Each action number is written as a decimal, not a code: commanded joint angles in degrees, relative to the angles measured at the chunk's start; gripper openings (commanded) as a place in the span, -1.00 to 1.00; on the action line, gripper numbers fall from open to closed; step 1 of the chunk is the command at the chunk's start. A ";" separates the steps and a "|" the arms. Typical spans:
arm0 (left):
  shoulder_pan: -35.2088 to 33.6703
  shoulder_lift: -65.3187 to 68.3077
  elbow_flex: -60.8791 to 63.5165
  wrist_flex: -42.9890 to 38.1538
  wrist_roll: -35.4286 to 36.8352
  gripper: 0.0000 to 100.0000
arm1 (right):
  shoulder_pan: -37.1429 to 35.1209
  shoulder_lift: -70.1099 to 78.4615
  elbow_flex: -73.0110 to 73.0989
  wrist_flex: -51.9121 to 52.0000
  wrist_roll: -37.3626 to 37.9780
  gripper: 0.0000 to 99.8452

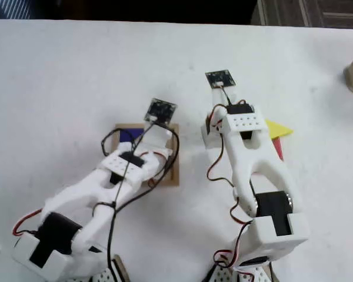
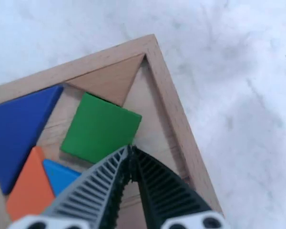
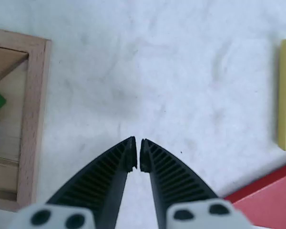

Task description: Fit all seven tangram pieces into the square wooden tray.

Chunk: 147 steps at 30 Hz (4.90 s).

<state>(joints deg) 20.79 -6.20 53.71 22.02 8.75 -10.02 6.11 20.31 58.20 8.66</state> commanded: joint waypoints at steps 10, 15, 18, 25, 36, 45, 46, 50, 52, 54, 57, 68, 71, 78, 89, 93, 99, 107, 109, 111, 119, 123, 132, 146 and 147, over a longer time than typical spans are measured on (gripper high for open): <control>-4.62 -5.41 -1.41 0.53 -0.26 -0.96 | 0.22 -0.48 -2.90 0.31 -0.09 -0.96; -3.74 -13.76 3.87 0.70 -0.44 -0.96 | 0.31 -0.57 -2.90 0.31 0.00 -0.96; -4.00 -19.38 6.68 6.07 -5.80 -0.96 | 0.48 -0.57 -2.90 0.31 0.00 -0.96; -4.00 -20.62 10.11 18.20 -7.65 -0.96 | 0.13 -0.22 -2.99 0.31 0.09 -0.96; -5.58 -12.09 7.21 11.60 -7.56 -0.96 | 0.13 -0.13 -2.90 0.13 -0.18 -0.96; -8.75 -4.97 1.05 11.25 -7.65 -0.96 | 0.13 -0.13 -2.73 0.04 -0.26 -0.96; -8.57 -4.97 1.05 11.25 -7.65 -0.96 | 0.13 -0.13 -2.73 0.04 -0.26 -0.96; -8.40 -6.64 1.23 11.60 -8.09 -0.96 | 0.13 -0.13 -2.73 0.04 -0.26 -0.96; -8.31 -8.22 2.73 11.16 -8.09 -0.96 | 0.13 -0.13 -2.73 0.04 -0.26 -0.96; -8.31 -11.12 4.22 11.16 -8.09 -0.96 | 0.13 -0.13 -2.73 0.04 -0.26 -0.96; -8.31 -17.45 7.12 11.16 -8.09 -0.96 | 0.13 -0.13 -2.73 0.04 -0.26 -0.96; -9.27 -33.89 20.31 -2.20 -8.18 -0.95 | 0.13 -0.13 -2.73 0.31 -0.26 -0.96; -13.05 -34.24 20.31 -5.27 -7.74 -0.95 | 0.66 -0.75 -2.73 0.40 -0.26 -0.96; -19.30 -34.15 20.31 -10.90 -7.82 -0.95 | 0.57 -1.71 -3.08 5.14 -5.19 -0.96; -24.31 -27.56 14.95 -10.90 -7.91 -0.95 | 12.62 -13.58 3.52 6.55 -6.33 -0.96; -25.89 -16.84 8.44 -10.46 -8.00 -0.95 | 20.26 -15.69 6.59 2.59 -6.33 -0.96; -27.47 -11.65 4.84 -10.37 -8.00 -0.95 | 31.52 -11.56 7.03 -1.71 -6.77 -0.96; -27.21 -11.65 4.84 -8.70 -7.82 -0.95 | 39.43 0.75 6.51 -7.25 -6.07 -0.96; -27.21 -11.65 4.84 -8.70 -7.82 -0.95 | 39.60 1.80 6.51 -7.16 -2.81 -0.96; -27.12 -11.56 4.84 -8.70 -7.74 -0.95 | 38.29 2.77 6.95 -7.08 1.05 -0.96; -27.12 -11.47 4.84 -8.70 -7.74 -0.95 | 31.69 1.54 7.03 -5.41 3.96 -0.96; -27.38 -11.38 4.84 -8.70 -7.74 -0.95 | 28.26 0.04 7.03 -2.68 3.96 -0.96; -27.56 -11.38 4.84 -8.79 -7.91 -0.95 | 15.08 -4.09 10.90 0.57 7.47 -0.96; -27.65 -11.30 4.84 -9.14 -8.00 -0.95 | 14.11 -10.42 10.90 -14.64 10.64 -0.96; -27.65 -11.30 4.84 -9.14 -8.00 -0.95 | 14.99 -9.98 10.99 -16.84 10.37 -0.96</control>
<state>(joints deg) -6.11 -17.54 61.54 13.14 0.92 1.76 -0.75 31.82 48.35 18.42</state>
